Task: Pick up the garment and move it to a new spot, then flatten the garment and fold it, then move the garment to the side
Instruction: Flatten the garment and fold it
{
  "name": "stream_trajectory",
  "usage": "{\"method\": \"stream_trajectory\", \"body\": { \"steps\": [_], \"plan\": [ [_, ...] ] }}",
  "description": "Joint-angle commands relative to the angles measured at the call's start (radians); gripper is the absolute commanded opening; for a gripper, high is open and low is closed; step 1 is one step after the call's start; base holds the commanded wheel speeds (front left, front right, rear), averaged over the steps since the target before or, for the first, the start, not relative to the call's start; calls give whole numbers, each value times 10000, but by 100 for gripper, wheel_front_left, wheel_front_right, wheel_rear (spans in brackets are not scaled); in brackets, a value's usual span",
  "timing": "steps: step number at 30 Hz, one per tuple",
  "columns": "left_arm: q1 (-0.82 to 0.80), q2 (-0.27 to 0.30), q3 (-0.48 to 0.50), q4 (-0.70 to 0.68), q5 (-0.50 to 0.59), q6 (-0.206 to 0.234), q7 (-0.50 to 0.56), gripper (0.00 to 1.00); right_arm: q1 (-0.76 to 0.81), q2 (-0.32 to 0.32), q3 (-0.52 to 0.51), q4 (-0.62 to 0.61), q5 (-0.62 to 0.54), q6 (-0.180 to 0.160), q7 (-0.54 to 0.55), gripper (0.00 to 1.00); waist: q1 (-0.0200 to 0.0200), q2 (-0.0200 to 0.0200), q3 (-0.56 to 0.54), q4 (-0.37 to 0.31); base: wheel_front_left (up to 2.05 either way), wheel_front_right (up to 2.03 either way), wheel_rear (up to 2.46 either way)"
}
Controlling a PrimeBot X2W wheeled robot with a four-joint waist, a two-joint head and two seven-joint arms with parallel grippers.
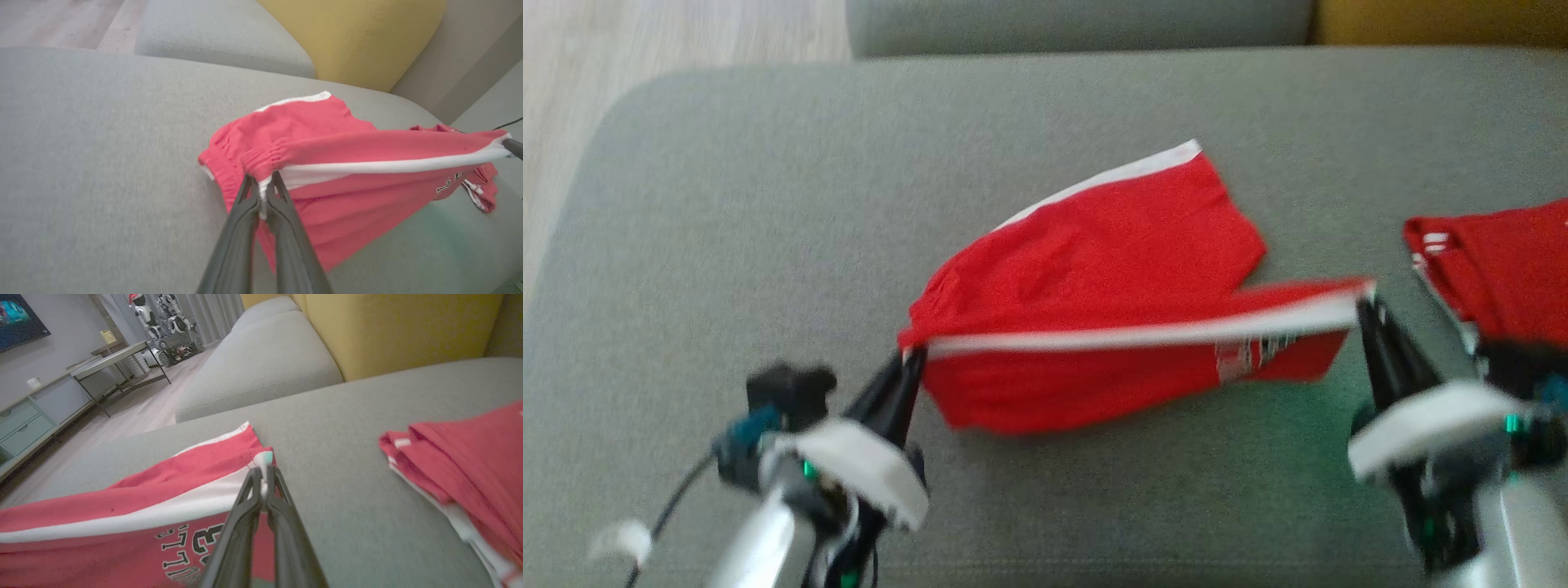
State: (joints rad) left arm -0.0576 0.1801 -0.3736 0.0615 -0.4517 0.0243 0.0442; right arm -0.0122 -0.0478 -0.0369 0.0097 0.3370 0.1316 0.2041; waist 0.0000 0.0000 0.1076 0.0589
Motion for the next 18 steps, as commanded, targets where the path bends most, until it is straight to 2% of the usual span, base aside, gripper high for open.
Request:
{"method": "stream_trajectory", "body": {
  "steps": [1, 11, 18],
  "plan": [
    [-743, 62, 449, -132, -16, -56, 40, 0, -886, -293, 275, -34, -96, -9, 16, 0, 0, 0, 593, 299, 0, 0, 0],
    [-3472, -398, 293, 1673, 15, -589, -179, 0, -5448, -857, 977, 3582, 153, -9, -645, 0, 0, 0, 2062, 919, 0, 0, 0],
    [-4464, -693, 393, 3075, -166, -728, -687, 0, -7135, -978, 1596, 5825, 313, -9, -1104, 0, 0, 0, 2497, 1120, 0, 0, 0]
  ]
}}
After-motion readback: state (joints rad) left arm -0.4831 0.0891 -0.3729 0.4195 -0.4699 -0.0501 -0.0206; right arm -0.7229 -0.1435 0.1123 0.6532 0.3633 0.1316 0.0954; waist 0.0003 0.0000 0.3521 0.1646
